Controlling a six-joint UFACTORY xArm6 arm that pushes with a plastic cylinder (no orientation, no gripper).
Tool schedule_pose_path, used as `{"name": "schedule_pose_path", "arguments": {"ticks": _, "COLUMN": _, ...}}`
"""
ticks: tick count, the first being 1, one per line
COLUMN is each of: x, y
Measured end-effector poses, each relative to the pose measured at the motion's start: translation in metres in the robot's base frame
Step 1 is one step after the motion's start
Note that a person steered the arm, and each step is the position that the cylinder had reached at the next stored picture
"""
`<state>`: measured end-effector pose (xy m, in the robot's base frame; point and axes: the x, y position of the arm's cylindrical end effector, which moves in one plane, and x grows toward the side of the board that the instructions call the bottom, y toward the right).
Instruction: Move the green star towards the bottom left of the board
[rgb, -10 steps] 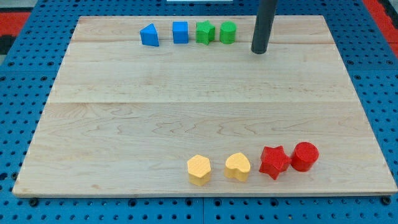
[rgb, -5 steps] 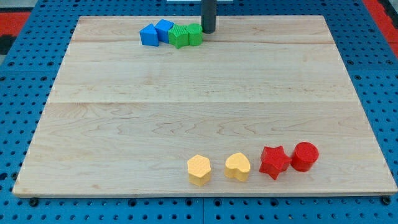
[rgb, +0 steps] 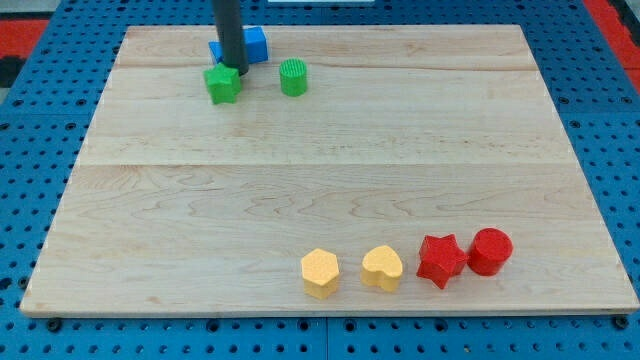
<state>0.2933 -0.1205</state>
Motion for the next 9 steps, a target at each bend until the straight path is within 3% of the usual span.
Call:
{"name": "schedule_pose_path", "arguments": {"ticks": 3, "x": 0.109, "y": -0.058}}
{"name": "schedule_pose_path", "arguments": {"ticks": 5, "x": 0.116, "y": -0.073}}
{"name": "schedule_pose_path", "arguments": {"ticks": 6, "x": 0.142, "y": -0.098}}
{"name": "schedule_pose_path", "arguments": {"ticks": 7, "x": 0.201, "y": -0.099}}
{"name": "schedule_pose_path", "arguments": {"ticks": 8, "x": 0.205, "y": -0.098}}
{"name": "schedule_pose_path", "arguments": {"ticks": 9, "x": 0.168, "y": -0.064}}
